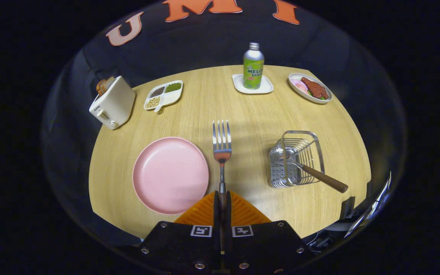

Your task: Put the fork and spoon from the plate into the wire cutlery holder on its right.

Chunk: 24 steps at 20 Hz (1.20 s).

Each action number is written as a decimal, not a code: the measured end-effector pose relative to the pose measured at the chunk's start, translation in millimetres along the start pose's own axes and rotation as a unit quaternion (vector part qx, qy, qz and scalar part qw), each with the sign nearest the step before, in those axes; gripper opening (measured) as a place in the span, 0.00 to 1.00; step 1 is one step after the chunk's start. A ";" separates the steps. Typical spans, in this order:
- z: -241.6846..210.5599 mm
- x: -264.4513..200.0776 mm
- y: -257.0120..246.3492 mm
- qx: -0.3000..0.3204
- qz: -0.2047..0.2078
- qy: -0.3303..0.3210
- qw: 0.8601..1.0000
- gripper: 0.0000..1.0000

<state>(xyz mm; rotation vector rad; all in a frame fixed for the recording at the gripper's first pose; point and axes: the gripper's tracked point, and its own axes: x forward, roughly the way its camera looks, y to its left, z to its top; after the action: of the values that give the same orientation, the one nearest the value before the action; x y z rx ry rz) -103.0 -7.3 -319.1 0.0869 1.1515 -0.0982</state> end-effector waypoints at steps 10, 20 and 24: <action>3.3 -0.7 -87.2 0.021 -0.045 0.023 0.999 0.05; 24.8 6.8 -95.3 0.028 -0.040 0.002 0.999 0.11; 51.6 -3.1 -91.3 0.019 -0.030 -0.046 0.998 0.12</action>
<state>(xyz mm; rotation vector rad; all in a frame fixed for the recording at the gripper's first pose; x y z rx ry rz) -68.6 -103.9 -297.1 0.0808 1.0600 -0.1751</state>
